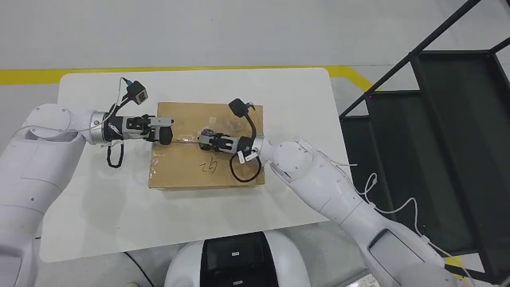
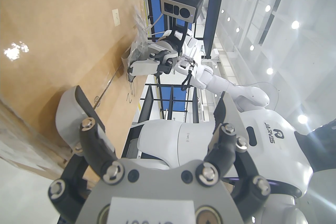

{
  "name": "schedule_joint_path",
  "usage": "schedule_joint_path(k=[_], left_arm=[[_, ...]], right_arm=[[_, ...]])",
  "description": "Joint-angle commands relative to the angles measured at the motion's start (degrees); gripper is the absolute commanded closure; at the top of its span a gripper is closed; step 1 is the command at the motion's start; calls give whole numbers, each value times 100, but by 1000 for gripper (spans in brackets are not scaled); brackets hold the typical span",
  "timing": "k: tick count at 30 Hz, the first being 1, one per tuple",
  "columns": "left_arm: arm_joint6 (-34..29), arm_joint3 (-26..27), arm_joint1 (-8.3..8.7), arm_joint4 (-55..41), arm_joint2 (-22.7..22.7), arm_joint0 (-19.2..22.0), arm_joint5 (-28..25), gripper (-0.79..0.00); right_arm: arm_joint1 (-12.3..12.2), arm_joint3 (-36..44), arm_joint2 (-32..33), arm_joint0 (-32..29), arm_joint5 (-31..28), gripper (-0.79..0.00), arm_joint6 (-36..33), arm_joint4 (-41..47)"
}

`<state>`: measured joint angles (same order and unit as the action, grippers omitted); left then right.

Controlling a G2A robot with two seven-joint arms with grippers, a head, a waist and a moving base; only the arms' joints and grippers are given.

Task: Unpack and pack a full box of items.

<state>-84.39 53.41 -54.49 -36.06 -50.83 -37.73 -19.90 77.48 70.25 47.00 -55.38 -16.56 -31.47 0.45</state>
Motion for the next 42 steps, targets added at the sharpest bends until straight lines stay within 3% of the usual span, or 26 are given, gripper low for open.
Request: schedule_joint_path(k=[1,8,16,24,28,38,42], left_arm=[[0,0,0,0,0,0,0,-785],[247,69,15,-98,-113,-75,-54,-785],[754,60,325,-610,-1237,-596,-535,-785],[1565,-168,634,-442,-2219,-1171,-315,-785],[1959,-249,727,-410,-2585,-1419,-272,-785],[2347,208,885,-449,-3294,-2218,-260,-785],[2363,225,889,-446,-3318,-2245,-262,-785]], right_arm=[[-1,53,23,-8,20,-785,-12,-23],[-51,490,154,-115,173,-785,-64,-328],[-71,784,224,-195,383,-785,-117,-534],[-31,829,214,-70,407,-785,-61,-646],[39,816,59,100,399,-785,-82,-682],[346,414,-597,636,417,-785,-167,-614],[455,194,-767,765,350,-785,-161,-555]])
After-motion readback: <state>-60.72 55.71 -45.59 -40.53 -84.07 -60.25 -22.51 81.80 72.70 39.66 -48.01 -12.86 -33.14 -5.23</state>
